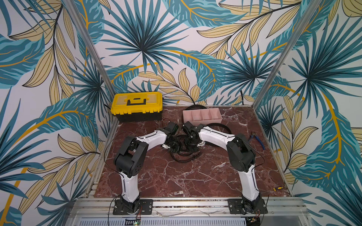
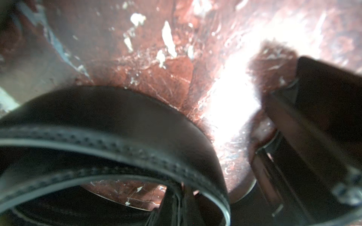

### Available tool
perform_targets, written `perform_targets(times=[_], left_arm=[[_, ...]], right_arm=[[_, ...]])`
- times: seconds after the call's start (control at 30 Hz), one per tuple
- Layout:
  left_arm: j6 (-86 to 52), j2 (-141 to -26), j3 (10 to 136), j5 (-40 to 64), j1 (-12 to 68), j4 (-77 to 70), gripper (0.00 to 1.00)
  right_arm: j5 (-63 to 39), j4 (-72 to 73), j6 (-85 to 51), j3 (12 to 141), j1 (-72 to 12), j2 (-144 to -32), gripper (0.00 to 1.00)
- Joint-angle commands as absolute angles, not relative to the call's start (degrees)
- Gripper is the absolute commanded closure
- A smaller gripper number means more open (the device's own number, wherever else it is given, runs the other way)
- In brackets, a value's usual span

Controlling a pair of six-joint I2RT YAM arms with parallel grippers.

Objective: Place the belts into the storage roll
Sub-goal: Roll the belt at the center of the board.

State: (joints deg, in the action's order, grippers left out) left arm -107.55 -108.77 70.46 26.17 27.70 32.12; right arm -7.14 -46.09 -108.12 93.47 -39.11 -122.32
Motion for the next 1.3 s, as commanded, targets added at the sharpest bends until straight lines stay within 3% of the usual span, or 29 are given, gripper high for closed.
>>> perform_targets(times=[0.0, 0.03, 0.1, 0.13, 0.2, 0.53, 0.9, 1.0, 1.13, 1.27], left_arm=[[-105.6, -109.9, 71.7, 26.5, 27.9, 31.5, 1.00], [-105.3, -109.7, 71.2, 26.9, 28.0, 31.6, 1.00], [-104.9, -109.2, 70.3, 27.6, 27.9, 32.4, 1.00], [-104.4, -109.0, 69.9, 28.0, 27.9, 33.4, 1.00], [-103.1, -108.6, 69.7, 28.2, 27.8, 35.2, 1.00], [-99.3, -107.9, 68.8, 28.0, 26.5, 38.0, 1.00], [-92.7, -110.7, 72.0, 26.7, 25.9, 39.6, 1.00], [-90.5, -110.9, 72.8, 25.1, 25.3, 40.6, 1.00], [-88.1, -111.4, 72.7, 24.5, 24.2, 41.5, 1.00], [-86.2, -110.8, 72.4, 22.9, 23.2, 41.7, 1.00]], right_arm=[[-6.8, -43.0, -105.4, 90.7, -39.6, -125.1, 1.00], [-6.4, -43.0, -104.0, 90.7, -39.6, -124.8, 0.89], [-4.8, -42.6, -100.2, 90.9, -39.5, -123.8, 0.51], [-4.2, -42.8, -97.3, 91.4, -39.3, -123.5, 0.41], [-3.9, -45.2, -92.4, 93.6, -38.6, -123.6, 0.31], [-6.0, -49.1, -76.1, 99.3, -35.2, -119.6, 0.28], [7.9, -53.9, -48.4, 97.6, -31.9, -109.5, 0.28], [8.5, -50.8, -50.9, 86.6, -31.5, -102.9, 0.29], [1.3, -34.8, -64.4, 69.9, -31.6, -95.3, 0.38], [0.5, -32.5, -78.6, 66.8, -33.3, -96.1, 0.39]])
